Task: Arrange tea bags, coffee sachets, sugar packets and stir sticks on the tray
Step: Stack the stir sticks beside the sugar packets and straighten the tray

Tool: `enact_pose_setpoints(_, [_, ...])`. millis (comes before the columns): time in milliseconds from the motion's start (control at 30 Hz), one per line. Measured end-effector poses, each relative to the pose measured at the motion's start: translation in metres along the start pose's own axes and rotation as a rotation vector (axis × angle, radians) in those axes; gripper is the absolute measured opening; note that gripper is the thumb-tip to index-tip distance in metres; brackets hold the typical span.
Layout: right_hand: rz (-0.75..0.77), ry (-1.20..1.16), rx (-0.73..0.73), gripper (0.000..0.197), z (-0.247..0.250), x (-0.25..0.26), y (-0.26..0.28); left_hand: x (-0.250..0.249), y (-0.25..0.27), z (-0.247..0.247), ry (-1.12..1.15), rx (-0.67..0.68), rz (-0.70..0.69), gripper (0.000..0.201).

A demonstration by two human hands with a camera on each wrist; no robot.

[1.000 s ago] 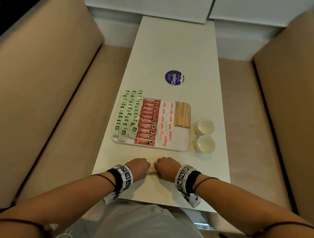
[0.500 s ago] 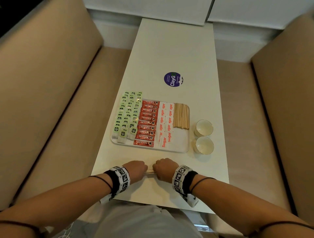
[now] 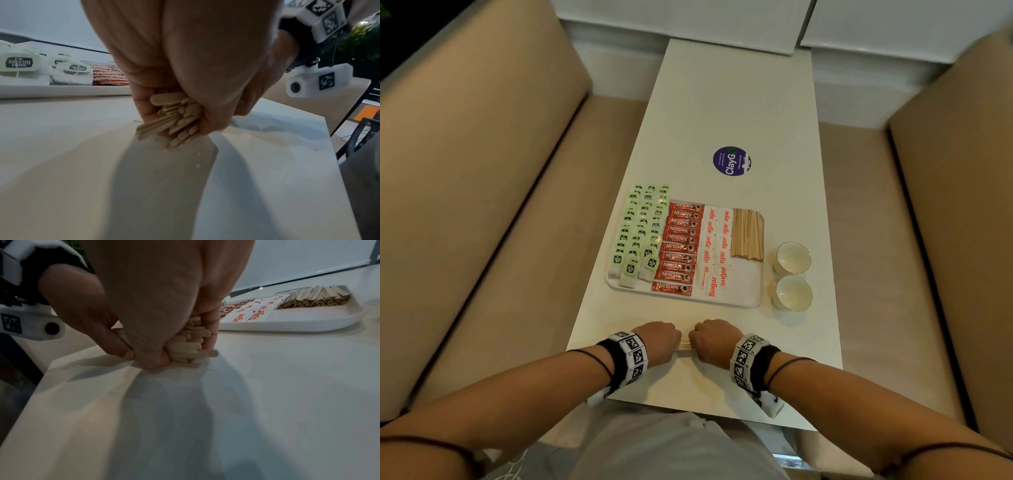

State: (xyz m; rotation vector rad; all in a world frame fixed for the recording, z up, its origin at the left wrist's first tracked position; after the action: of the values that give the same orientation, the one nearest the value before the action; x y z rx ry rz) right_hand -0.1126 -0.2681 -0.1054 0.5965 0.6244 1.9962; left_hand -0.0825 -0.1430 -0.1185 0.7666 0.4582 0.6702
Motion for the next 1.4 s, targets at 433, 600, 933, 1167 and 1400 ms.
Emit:
enact_pose_setpoints(433, [-0.021,0.023,0.003,0.024,0.006,-0.004,-0.004,0.007,0.002,0.004,0.018,-0.032,-0.014,0.023])
enact_pose_setpoints(600, [-0.018,-0.125,0.067,0.020,0.006,-0.008,0.001,0.008,0.006,0.005,0.078,-0.083,-0.008,0.030])
enact_pose_setpoints(933, [0.055,-0.165,-0.085,0.037,0.050,-0.027,0.024,0.006,0.025,0.036,0.388,-0.163,-0.011,0.031])
enact_pose_setpoints(1167, [0.050,-0.500,-0.416,0.043,0.117,-0.060,0.057,0.021,0.042,0.082,0.573,-0.381,-0.108,0.023])
enact_pose_setpoints(1400, [-0.005,-0.829,-0.639,0.050,0.143,-0.069,0.060,0.016,0.045,0.123,0.640,-0.474,-0.106,0.024])
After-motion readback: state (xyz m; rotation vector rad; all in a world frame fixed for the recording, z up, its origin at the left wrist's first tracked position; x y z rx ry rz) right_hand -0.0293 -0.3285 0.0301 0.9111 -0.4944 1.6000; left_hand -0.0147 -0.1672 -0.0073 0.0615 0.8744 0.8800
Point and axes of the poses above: each hand's wrist, its own y-axis away from the middle knuckle, its own z-axis out of the back of the hand, x = y × z, the point moved 4 cm from there along -y, towards the middle knuckle, and after that the axes turned 8 degrees about x, right-handed, at the moved point
